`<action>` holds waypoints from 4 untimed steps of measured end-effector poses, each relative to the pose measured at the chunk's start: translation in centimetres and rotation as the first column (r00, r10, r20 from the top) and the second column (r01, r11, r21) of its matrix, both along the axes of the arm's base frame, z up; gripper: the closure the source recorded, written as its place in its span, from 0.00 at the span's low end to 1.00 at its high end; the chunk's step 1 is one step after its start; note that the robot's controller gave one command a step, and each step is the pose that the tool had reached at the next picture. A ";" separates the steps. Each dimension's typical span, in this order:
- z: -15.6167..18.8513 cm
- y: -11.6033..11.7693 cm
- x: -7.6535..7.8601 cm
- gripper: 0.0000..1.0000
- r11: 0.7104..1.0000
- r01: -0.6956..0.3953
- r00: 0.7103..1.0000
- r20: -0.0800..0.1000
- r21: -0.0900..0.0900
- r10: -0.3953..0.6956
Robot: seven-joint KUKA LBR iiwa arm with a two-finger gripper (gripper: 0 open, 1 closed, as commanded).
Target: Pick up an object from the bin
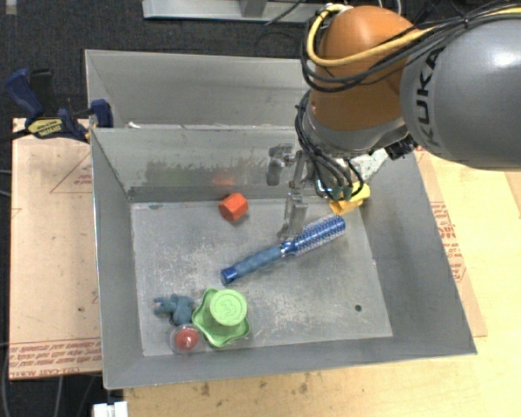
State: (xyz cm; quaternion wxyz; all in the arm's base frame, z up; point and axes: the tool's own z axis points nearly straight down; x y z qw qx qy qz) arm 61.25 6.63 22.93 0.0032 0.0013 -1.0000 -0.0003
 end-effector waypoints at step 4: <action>3.0 -1.1 0.4 1.00 0.945 -0.327 0.945 0.018 -0.003 0.327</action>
Offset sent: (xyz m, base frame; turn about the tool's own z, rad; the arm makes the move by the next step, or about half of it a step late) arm -0.0333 -0.0016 -0.1309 -0.2616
